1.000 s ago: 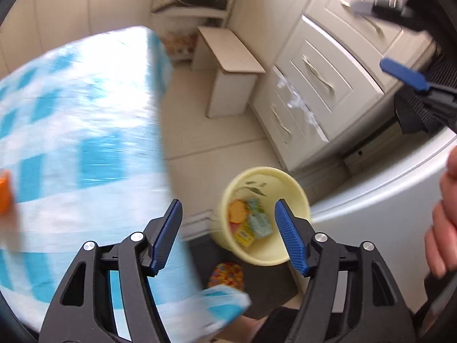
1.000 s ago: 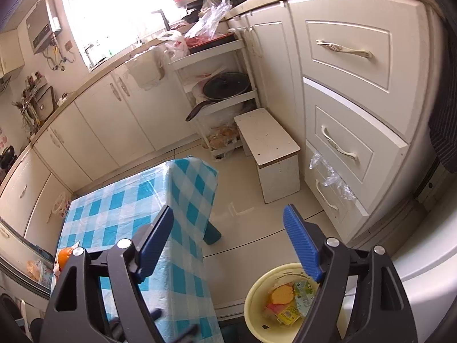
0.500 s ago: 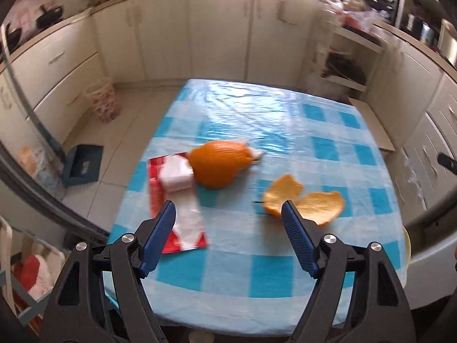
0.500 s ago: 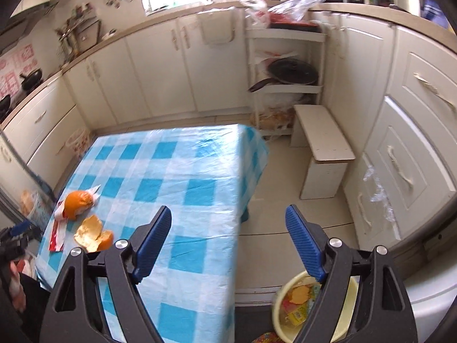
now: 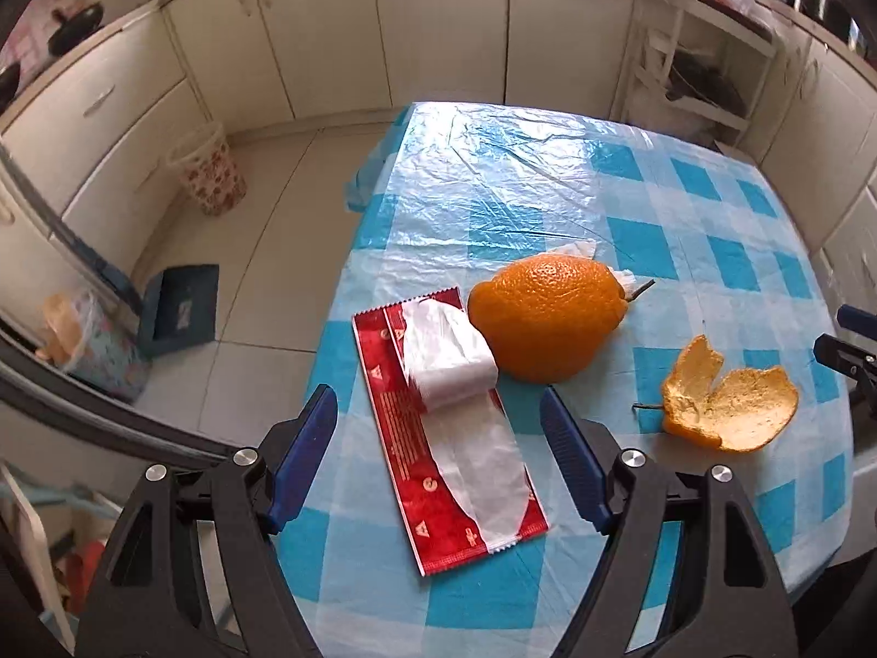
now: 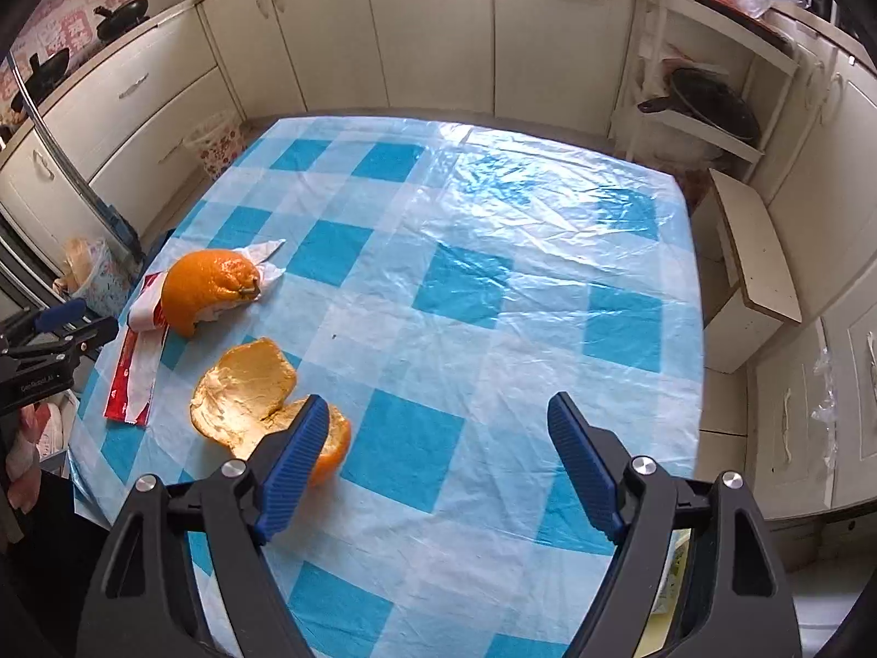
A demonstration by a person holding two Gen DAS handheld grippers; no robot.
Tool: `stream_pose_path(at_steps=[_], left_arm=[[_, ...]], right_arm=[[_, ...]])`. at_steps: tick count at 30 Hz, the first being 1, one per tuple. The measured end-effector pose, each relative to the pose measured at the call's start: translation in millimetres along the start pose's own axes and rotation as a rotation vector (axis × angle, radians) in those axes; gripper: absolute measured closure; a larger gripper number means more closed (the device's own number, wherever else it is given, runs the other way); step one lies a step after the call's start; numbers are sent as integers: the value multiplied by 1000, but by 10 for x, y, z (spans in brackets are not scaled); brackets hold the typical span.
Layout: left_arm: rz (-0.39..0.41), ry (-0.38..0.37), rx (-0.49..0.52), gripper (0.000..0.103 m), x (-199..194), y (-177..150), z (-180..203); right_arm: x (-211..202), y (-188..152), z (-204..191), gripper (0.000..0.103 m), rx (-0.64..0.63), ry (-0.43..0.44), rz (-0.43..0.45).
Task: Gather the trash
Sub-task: 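Move both open tools back to the table, then grasp the red snack wrapper with the left tool while the right tool grasps an orange peel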
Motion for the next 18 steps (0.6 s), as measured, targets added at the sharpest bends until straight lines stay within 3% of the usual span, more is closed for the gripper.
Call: stream_pose_path(at_steps=[3,9,13,18], left_arm=[[-3,40,52,30,81,89,13],[-30,-6,36,30,170,130,-54],[-47,104,35,29,268,113,-161],[-154,29,-69,29,505,22,-409]], right_arm=[[159,26,-131,24,-27,1,-40],[416,17,-256,24,-45,8,-114],[482,-5,-319,24,-61,20,-138],[533,-30,-419,25,-93,23,-160]])
Point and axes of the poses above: each gripper's, at about its wrist camera, not at the fingertips, and x roughly the way its jaws point, z to its right, y to its top, the point moved 4 cm from there along x, roughly the way its jaws point, and after that the axes turned 8 degrees about -z, right-handed, at the moved point
